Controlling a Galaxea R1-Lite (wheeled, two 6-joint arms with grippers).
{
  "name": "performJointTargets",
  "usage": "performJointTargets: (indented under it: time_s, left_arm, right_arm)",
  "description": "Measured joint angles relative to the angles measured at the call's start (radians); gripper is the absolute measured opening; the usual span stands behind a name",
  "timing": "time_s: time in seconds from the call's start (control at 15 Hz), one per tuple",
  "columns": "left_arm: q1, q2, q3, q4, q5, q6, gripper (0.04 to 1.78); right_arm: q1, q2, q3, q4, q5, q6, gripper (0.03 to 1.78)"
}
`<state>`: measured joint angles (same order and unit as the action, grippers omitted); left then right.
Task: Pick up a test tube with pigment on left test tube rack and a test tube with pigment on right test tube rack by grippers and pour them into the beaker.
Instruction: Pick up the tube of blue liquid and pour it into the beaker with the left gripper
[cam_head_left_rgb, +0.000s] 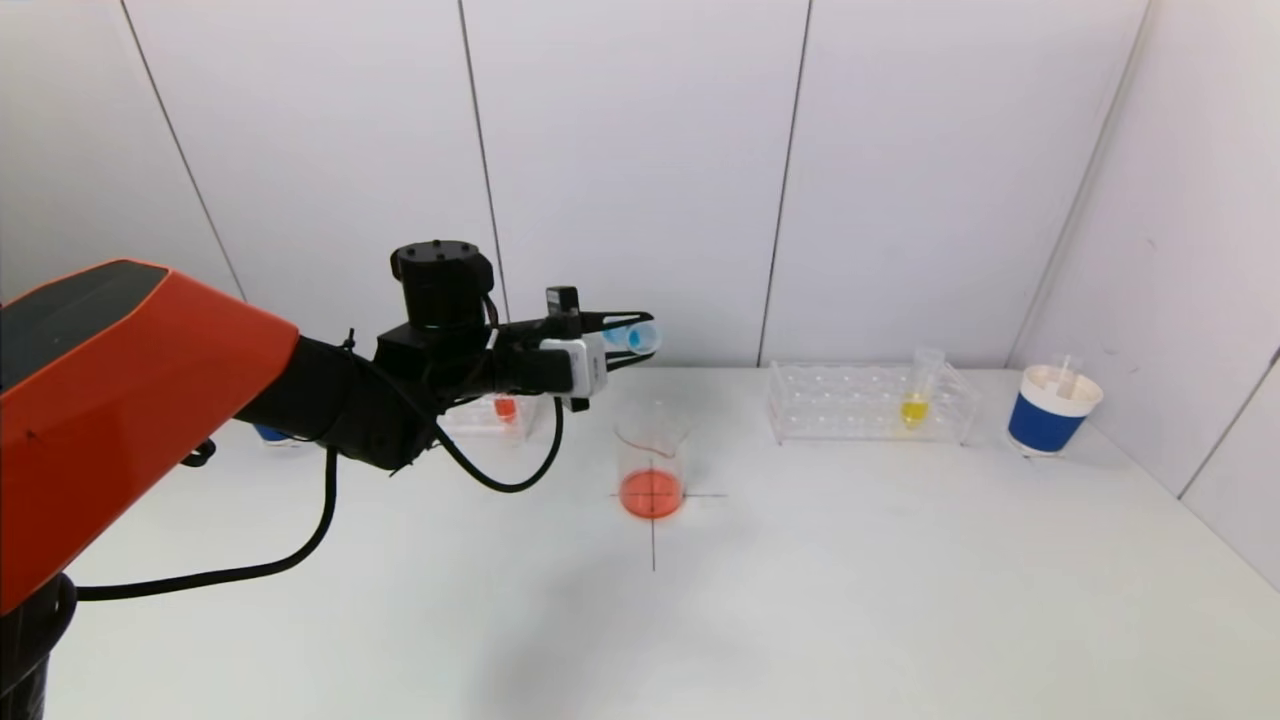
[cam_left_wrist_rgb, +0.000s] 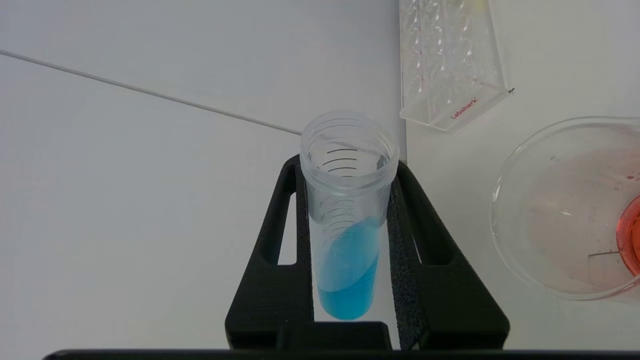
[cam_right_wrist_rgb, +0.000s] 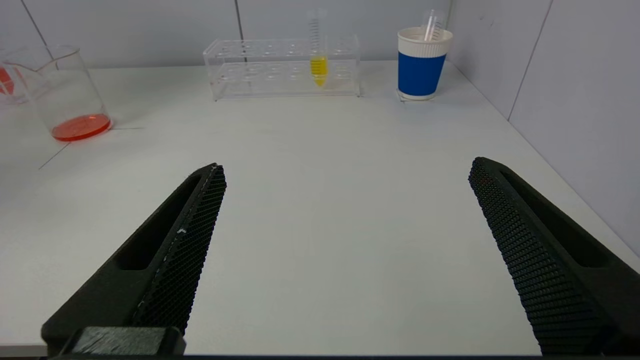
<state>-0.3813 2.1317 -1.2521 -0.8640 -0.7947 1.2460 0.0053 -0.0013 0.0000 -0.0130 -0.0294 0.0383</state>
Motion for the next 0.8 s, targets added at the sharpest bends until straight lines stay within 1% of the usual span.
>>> performJointTargets:
  time_s: [0.8]
  left_arm:
    - [0.003,0.036,0.044,0.004,-0.005,0.221,0.45]
  right_arm:
    - [0.001,0.0,0.0,0.0,0.0,0.0,1.77]
